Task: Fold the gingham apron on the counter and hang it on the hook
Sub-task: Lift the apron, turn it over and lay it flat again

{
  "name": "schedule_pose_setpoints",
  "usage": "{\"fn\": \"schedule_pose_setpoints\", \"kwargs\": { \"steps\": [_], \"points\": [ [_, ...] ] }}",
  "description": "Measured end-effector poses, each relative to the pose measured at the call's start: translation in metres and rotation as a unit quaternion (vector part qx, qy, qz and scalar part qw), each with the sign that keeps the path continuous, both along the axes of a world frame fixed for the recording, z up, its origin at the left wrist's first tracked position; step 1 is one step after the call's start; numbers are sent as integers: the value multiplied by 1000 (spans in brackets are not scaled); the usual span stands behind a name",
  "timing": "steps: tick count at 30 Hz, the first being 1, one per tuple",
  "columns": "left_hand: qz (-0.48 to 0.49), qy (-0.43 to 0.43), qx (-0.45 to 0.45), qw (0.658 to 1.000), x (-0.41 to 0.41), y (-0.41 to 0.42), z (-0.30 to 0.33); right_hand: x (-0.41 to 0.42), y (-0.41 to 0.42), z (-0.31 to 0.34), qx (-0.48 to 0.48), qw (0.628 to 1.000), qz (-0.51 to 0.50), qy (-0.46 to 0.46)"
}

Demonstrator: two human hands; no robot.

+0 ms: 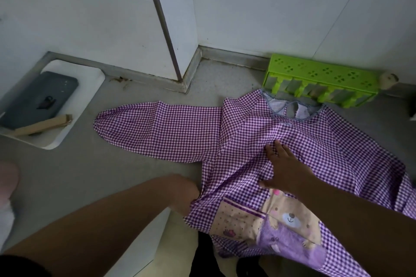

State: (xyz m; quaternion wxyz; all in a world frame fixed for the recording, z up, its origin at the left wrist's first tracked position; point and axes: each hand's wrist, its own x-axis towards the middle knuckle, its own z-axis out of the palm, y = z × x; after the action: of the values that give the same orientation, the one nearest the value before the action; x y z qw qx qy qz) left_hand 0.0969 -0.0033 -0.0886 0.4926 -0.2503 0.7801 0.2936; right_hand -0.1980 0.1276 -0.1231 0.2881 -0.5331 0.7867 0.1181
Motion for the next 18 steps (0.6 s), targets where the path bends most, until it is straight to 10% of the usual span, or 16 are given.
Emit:
{"fn": "schedule_pose_setpoints", "kwargs": {
  "steps": [5, 11, 18],
  "points": [
    [11, -41, 13, 999, 2, -9, 15, -1, -1, 0, 5, 1000, -1, 3],
    [240, 20, 96, 966, 11, 3, 15, -2, -3, -1, 6, 1000, -7, 4],
    [192, -183, 81, 961, 34, 9, -7, -3, -2, -1, -3, 1000, 4, 15]
  ]
}}
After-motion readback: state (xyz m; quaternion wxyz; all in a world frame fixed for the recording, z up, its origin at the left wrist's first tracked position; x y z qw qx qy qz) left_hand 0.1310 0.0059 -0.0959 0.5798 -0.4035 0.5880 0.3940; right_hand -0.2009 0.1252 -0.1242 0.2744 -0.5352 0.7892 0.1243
